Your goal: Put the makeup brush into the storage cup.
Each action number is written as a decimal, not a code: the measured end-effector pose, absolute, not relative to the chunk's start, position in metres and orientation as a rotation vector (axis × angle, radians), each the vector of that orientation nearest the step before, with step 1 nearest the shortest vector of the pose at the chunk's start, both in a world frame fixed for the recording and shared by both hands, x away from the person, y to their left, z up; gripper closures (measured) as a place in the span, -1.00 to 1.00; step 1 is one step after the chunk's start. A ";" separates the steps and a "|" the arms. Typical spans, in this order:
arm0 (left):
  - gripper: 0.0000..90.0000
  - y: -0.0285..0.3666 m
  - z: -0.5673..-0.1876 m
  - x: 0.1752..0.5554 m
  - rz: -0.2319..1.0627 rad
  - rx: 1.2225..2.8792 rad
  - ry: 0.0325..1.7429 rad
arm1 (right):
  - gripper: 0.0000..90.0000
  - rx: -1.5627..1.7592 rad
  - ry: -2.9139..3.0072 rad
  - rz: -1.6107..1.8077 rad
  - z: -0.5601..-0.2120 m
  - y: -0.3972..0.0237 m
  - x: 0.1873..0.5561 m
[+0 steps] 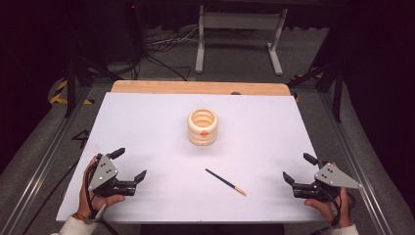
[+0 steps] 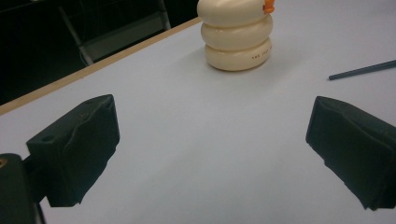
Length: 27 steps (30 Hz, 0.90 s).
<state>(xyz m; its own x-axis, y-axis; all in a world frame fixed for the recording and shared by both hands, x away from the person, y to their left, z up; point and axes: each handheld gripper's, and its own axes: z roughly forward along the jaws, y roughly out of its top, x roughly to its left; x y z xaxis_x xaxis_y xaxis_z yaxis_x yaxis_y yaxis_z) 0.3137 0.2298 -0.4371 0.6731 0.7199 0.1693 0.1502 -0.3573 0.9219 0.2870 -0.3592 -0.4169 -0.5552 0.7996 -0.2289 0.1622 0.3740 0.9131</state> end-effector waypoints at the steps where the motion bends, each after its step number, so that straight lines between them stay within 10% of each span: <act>1: -0.92 0.230 -0.438 0.314 0.708 1.884 0.679 | -0.70 0.819 1.970 1.196 -0.416 -0.359 0.287; 27: -0.92 0.224 -0.443 0.317 0.691 1.925 0.673 | -0.68 0.737 2.349 0.956 -0.378 -0.290 0.320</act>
